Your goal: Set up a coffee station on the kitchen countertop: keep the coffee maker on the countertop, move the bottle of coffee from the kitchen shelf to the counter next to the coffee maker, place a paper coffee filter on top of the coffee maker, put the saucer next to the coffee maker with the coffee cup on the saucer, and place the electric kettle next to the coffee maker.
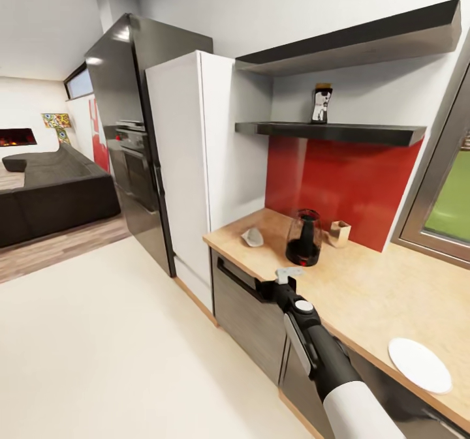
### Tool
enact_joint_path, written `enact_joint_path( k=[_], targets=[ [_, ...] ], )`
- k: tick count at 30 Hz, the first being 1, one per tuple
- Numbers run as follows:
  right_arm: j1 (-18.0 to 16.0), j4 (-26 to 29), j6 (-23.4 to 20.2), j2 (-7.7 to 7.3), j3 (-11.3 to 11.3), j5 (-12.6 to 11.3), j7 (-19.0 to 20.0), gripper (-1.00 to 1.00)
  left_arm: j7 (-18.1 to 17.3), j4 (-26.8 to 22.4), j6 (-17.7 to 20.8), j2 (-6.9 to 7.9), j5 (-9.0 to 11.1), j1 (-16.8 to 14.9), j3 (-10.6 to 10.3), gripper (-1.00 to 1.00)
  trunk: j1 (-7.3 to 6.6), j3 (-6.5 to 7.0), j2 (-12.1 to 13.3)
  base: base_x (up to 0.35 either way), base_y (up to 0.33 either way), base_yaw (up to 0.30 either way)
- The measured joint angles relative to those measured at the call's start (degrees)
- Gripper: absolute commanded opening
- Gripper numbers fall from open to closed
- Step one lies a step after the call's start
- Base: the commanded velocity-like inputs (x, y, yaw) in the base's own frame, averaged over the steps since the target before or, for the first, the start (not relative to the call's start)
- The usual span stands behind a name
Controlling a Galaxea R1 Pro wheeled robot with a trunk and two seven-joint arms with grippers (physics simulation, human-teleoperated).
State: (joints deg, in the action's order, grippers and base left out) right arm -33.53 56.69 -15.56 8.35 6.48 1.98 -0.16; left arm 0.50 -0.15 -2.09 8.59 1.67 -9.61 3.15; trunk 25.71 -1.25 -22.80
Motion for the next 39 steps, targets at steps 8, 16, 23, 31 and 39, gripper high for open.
enact_joint_path(
  k=[8,16,23,31,39],
  targets=[
    [0.0,-0.2,0.0,0.04,0.0,0.0,-0.1,1.0,0.0,0.0,0.0,0.01,0.0,0.0,0.0,1.0,0.0,0.0,0.0,0.336,0.112,0.0],
    [0.0,-1.6,0.1,0.07,0.0,0.0,-0.1,1.0,0.0,0.0,0.0,0.01,0.0,0.0,0.0,1.0,0.0,0.0,0.0,0.336,0.056,0.0],
    [0.0,-4.0,0.3,0.02,-0.1,0.0,-0.2,1.0,0.0,0.0,0.0,-0.05,0.0,0.0,0.0,1.0,0.0,0.0,0.0,0.336,0.003,0.0],
    [0.0,-4.1,0.7,-0.1,-0.2,0.0,-0.2,1.0,0.0,0.0,0.3,-0.06,-0.1,0.0,-0.1,1.0,0.03,0.0,0.0,0.197,0.0,0.0],
    [0.0,-4.1,0.6,-0.74,-0.3,0.1,-0.2,1.0,-0.1,0.0,0.6,0.06,-0.1,0.0,-0.2,1.0,0.01,0.0,0.0,0.094,0.006,0.0]
  ],
)
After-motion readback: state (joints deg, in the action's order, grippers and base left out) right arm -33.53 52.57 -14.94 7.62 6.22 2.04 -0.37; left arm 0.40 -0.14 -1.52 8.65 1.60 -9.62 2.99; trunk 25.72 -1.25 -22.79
